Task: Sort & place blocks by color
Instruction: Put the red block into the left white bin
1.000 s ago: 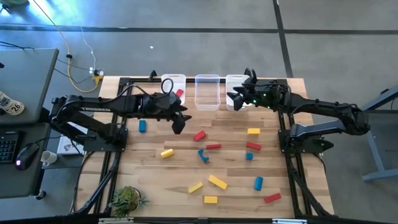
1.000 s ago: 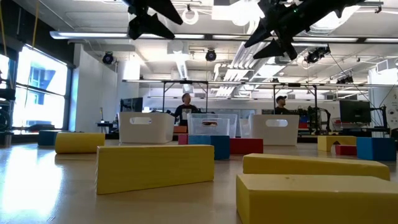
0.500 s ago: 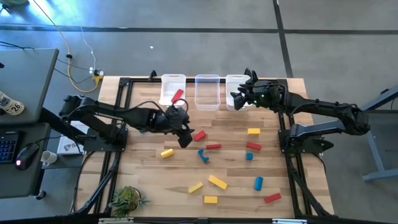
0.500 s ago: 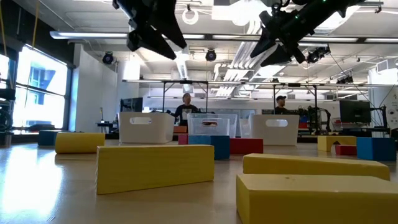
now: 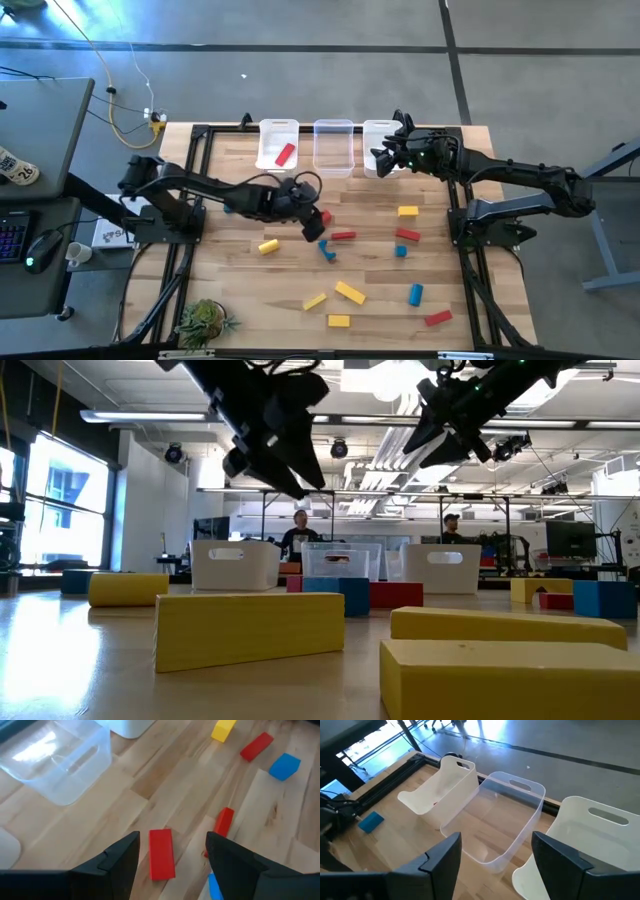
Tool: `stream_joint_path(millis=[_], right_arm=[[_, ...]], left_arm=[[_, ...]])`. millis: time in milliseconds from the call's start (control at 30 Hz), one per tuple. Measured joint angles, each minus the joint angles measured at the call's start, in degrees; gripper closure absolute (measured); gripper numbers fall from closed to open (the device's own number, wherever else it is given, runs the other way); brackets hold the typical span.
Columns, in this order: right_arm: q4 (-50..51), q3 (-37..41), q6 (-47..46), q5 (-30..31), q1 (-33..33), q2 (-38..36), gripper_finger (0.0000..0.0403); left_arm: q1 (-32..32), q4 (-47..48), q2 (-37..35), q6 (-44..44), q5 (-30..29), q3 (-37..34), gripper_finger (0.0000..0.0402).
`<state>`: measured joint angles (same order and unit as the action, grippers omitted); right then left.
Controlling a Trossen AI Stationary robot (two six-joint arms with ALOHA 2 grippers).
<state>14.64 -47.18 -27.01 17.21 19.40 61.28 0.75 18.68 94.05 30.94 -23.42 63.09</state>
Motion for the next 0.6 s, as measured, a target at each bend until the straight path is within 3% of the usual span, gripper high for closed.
stream_joint_path(millis=[600], right_arm=[[2.7,0.0,-1.53,0.38,0.0,0.04,0.0174]], left_arm=[[0.79,-3.81,11.3,1.83,0.26,-0.02,0.0186]])
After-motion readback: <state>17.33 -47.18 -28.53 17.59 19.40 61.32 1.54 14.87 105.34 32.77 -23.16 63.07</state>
